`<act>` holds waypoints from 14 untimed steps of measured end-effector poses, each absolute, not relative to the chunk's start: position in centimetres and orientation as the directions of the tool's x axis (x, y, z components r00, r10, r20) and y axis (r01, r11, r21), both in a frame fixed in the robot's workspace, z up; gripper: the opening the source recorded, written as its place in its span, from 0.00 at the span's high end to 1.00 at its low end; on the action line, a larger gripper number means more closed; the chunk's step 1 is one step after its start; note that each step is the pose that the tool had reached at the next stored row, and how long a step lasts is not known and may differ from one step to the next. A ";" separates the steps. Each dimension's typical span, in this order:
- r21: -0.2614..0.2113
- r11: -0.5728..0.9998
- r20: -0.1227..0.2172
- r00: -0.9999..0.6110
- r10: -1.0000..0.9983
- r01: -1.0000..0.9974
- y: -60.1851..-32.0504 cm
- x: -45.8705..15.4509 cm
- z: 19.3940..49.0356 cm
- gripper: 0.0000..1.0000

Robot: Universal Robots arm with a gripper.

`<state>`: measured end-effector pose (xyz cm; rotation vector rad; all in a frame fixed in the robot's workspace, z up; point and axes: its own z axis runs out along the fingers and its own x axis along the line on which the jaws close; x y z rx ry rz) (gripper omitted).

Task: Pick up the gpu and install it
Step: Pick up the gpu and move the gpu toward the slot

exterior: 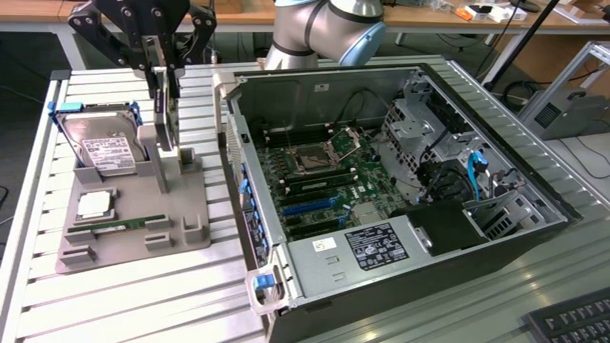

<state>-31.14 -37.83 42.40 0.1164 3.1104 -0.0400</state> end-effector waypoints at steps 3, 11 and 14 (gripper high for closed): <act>-0.025 0.997 -0.030 -0.997 0.074 0.075 -37.8 -31.1 42.4 0.73; -0.025 0.997 -0.030 -0.997 0.074 0.075 -37.8 -30.9 42.4 0.73; -0.025 0.997 -0.030 -0.997 0.074 0.075 -37.8 -30.7 42.4 0.73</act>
